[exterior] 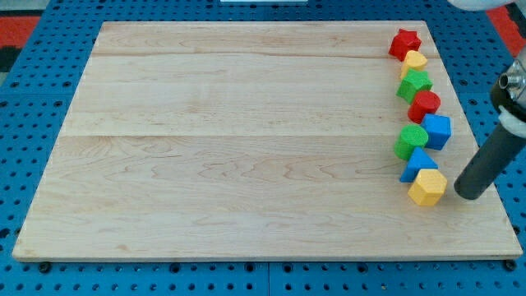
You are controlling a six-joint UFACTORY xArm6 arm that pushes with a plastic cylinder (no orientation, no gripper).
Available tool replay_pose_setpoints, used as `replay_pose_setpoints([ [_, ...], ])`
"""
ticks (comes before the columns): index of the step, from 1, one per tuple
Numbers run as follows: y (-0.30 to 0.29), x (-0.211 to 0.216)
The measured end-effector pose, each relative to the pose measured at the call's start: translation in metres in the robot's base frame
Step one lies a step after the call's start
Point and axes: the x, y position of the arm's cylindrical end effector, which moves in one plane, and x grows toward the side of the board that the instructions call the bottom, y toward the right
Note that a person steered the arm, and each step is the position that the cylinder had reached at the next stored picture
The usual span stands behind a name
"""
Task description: Move the arm towards the bottom right of green circle
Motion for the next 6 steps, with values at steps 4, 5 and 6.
replay_pose_setpoints([
  [4, -0.010, -0.045],
  [5, -0.030, -0.045],
  [6, -0.045, -0.045],
])
